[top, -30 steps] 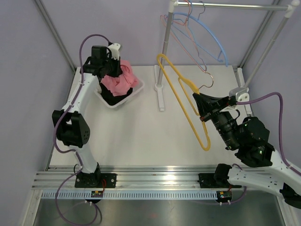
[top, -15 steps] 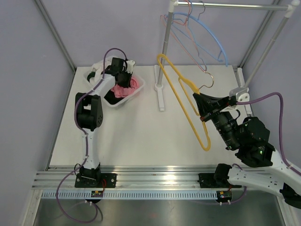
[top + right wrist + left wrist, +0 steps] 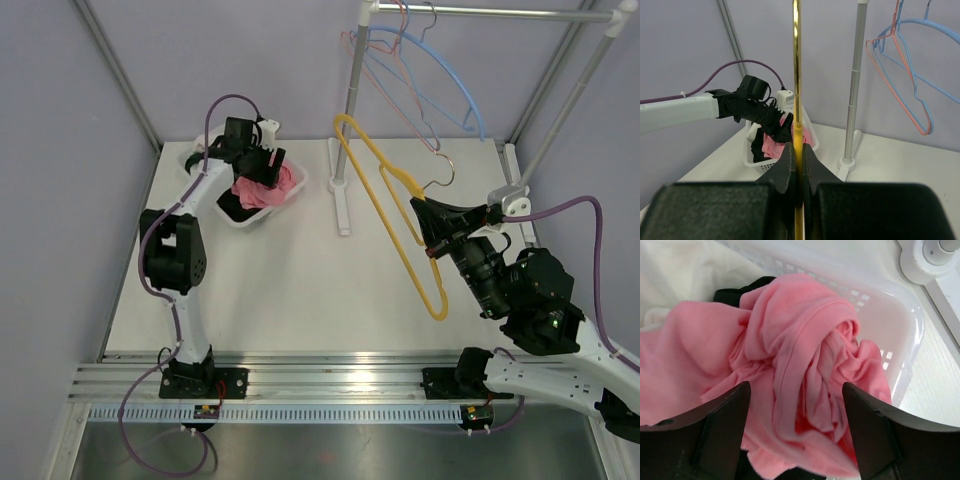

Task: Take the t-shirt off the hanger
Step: Place the tshirt into the basket

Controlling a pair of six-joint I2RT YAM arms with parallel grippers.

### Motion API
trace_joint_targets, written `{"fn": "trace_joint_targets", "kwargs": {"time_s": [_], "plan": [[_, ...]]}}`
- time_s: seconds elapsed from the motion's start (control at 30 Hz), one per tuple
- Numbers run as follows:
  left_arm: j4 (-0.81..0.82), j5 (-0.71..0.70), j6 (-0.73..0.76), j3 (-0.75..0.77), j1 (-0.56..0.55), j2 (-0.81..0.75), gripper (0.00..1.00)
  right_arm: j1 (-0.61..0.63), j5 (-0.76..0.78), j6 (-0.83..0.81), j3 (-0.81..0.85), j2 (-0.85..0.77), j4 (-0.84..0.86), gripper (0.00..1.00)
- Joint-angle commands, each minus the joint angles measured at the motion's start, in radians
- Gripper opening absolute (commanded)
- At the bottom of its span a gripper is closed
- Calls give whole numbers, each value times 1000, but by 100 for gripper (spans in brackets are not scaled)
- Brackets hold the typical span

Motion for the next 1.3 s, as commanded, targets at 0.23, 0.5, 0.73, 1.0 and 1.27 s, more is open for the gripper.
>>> {"fn": "trace_joint_targets", "kwargs": {"time_s": [0.23, 0.5, 0.73, 1.0, 1.27], "plan": [[62, 48, -30, -137, 8, -288, 93, 6, 11, 4, 15, -32, 34, 0], [306, 94, -90, -506, -23, -678, 99, 8, 38, -10, -33, -85, 105, 0], [433, 56, -80, -707, -118, -867, 99, 8, 214, -176, -65, -52, 316, 0], [550, 27, -46, -850, -176, -941, 99, 6, 460, -587, -77, 25, 755, 0], [561, 56, -41, -864, -182, -926, 99, 6, 480, -660, -21, -56, 714, 0]]}}
